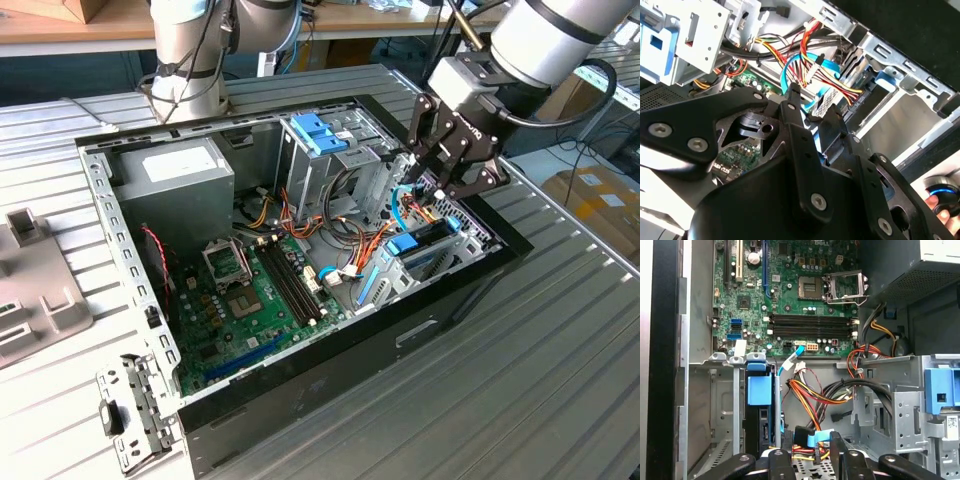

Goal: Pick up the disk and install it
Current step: 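Insert the second disk wire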

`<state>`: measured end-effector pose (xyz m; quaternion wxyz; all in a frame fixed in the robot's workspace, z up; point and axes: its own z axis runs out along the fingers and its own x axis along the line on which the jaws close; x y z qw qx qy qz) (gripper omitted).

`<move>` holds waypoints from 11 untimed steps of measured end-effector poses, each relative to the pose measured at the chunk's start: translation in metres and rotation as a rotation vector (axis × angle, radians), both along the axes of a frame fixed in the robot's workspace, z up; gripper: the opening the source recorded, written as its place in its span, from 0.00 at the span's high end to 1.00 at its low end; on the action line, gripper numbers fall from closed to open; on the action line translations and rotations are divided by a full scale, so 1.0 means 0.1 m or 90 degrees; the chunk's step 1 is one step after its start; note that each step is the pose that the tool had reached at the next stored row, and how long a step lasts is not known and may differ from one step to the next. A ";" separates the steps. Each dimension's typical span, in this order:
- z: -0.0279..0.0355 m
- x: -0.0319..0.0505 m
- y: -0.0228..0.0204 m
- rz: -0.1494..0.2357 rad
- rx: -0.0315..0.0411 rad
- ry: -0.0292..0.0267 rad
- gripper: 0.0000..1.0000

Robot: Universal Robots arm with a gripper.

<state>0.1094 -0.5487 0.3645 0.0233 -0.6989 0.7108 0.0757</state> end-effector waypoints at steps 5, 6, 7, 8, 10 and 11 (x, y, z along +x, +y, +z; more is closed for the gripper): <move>0.049 0.000 -0.026 0.000 0.0006 0.0000 0.58; 0.050 0.000 -0.036 0.000 0.0006 0.0000 0.58; 0.050 0.000 -0.063 0.000 0.0005 0.0000 0.58; 0.049 0.000 -0.071 0.000 0.0006 0.0000 0.58; 0.051 0.000 -0.071 0.000 -0.0204 0.0000 0.58; 0.050 0.000 -0.064 0.000 -0.0401 0.0000 0.58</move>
